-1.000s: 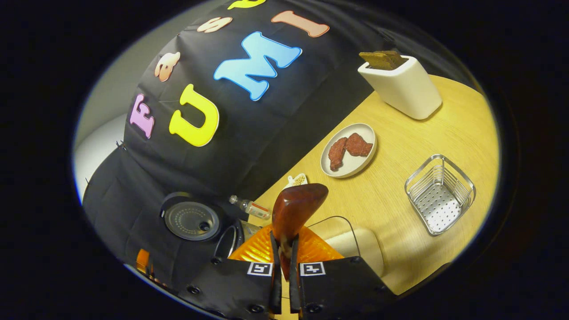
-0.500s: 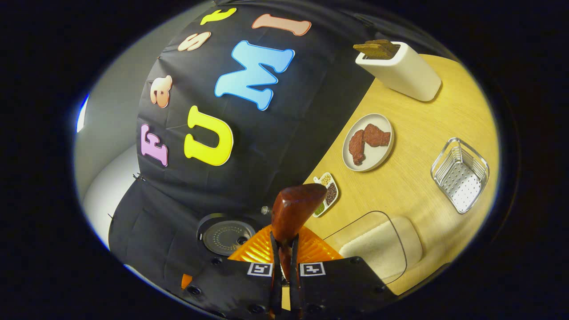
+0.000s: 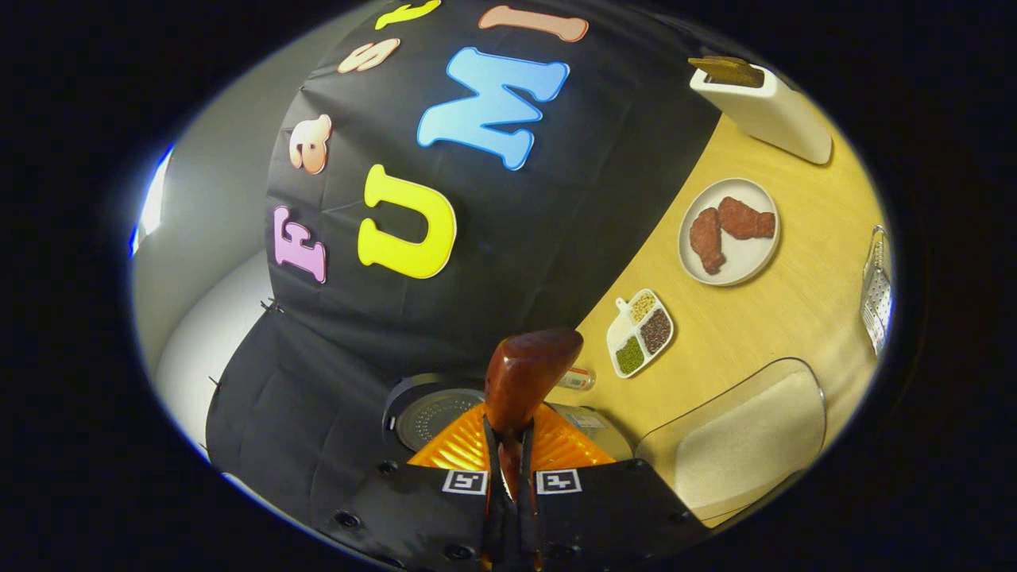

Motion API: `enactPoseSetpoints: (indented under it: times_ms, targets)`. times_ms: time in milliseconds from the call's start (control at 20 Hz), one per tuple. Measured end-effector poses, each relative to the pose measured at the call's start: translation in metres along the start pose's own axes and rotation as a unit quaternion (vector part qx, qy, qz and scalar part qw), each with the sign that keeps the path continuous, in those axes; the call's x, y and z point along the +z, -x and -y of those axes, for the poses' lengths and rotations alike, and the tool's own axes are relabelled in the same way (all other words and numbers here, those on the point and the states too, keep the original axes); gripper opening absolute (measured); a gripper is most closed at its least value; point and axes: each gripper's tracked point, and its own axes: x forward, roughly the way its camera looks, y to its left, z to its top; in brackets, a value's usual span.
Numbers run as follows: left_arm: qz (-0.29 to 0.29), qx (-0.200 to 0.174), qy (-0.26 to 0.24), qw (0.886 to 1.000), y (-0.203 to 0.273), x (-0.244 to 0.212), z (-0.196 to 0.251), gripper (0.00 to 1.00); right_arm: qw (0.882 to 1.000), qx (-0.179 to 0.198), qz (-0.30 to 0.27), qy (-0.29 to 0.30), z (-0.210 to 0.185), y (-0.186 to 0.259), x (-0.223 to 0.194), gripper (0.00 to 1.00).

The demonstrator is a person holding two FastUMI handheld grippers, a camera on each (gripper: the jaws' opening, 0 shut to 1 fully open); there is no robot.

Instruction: Close the left gripper, press the button to open the rice cooker; take a wooden spoon from the chopstick holder with the right hand, scoop a spoonful of rice and pour it into the rice cooker, then put the wooden spoon back into the chopstick holder.

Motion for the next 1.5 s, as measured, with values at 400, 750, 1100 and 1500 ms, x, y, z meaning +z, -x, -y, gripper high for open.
enactPoseSetpoints:
  times_ms: [400, 750, 1100, 1500]
  targets:
    - [-0.017, 0.038, -0.005, 0.999, 0.002, -0.021, -0.038, 0.78, 0.999, 0.025, -0.038, 0.028, -0.039, -0.058, -0.043, 0.08]
    - [-0.038, 0.078, -0.007, 0.996, 0.012, -0.04, -0.077, 0.77, 0.994, 0.021, -0.076, 0.078, -0.042, -0.112, -0.1, 0.08]
    - [-0.059, 0.11, -0.011, 0.992, 0.02, -0.051, -0.099, 0.77, 0.977, 0.003, -0.087, 0.196, -0.022, -0.146, -0.137, 0.08]
    - [-0.069, 0.1, -0.006, 0.993, 0.017, -0.057, -0.096, 0.78, 0.926, 0.007, -0.039, 0.375, -0.027, -0.139, -0.13, 0.08]
